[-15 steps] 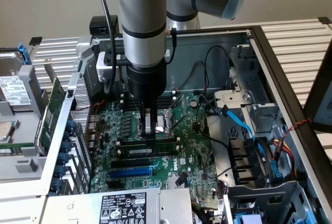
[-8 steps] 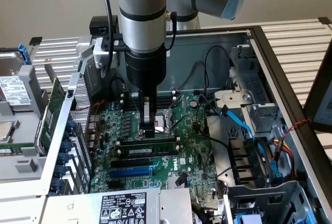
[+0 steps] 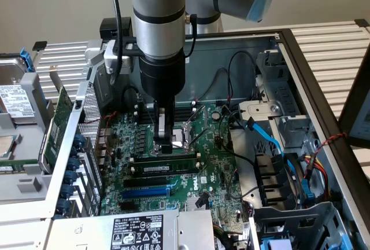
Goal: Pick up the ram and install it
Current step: 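Press down the ram until it locks into place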
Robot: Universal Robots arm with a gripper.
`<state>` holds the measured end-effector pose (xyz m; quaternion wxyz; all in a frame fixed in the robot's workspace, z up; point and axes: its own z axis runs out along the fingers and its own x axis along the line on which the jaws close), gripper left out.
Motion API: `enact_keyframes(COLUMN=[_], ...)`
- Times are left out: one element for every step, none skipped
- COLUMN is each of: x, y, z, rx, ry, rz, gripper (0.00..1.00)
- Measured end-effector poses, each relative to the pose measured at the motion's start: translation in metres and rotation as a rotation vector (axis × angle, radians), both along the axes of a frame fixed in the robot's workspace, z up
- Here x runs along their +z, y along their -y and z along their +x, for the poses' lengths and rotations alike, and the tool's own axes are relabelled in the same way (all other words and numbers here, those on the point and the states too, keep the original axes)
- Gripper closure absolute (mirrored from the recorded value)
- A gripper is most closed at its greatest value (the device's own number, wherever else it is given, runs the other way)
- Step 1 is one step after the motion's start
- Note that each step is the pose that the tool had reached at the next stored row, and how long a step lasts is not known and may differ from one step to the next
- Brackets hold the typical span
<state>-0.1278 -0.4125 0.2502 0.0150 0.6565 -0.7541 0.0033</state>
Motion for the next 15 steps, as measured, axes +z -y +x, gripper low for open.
enact_keyframes(x=[-0.0001,-0.0002,-0.0002,-0.0002,-0.0002,-0.0002,-0.0002,-0.0002,-0.0002,-0.0002,-0.0002,-0.0002,-0.0002,-0.0002,-0.0002], y=[0.0,-0.0001,0.0,-0.0001,-0.0001,-0.0001,-0.0001,-0.0001,-0.0001,-0.0001,-0.0001,-0.0001,-0.0001,-0.0001,-0.0001], z=[0.0,0.0,0.0001,0.0001,0.0001,0.0,0.0001,0.0,0.0,0.0,0.0,0.0,0.0,0.0,0.0], rx=[-0.012,-0.023,-0.033,-0.042,-0.051,-0.06,-0.069,-0.078,-0.087,-0.096,-0.105,-0.113,-0.122,-0.131,-0.141], ry=[0.0002,0.0003,0.0002,0.0002,0.0001,0.0001,0.0,-0.0002,-0.0002,-0.0003,-0.0004,-0.0004,-0.0005,-0.0006,-0.0006], rz=[0.002,0.0043,0.0076,0.0124,0.0184,0.0249,0.0318,0.0382,0.0448,0.0513,0.0576,0.0638,0.07,0.0762,0.0818], gripper=[0.89,0.89,0.89,0.89,0.89,0.89,0.89,0.89,0.89,0.89,0.89,0.89,0.89,0.89,0.89])
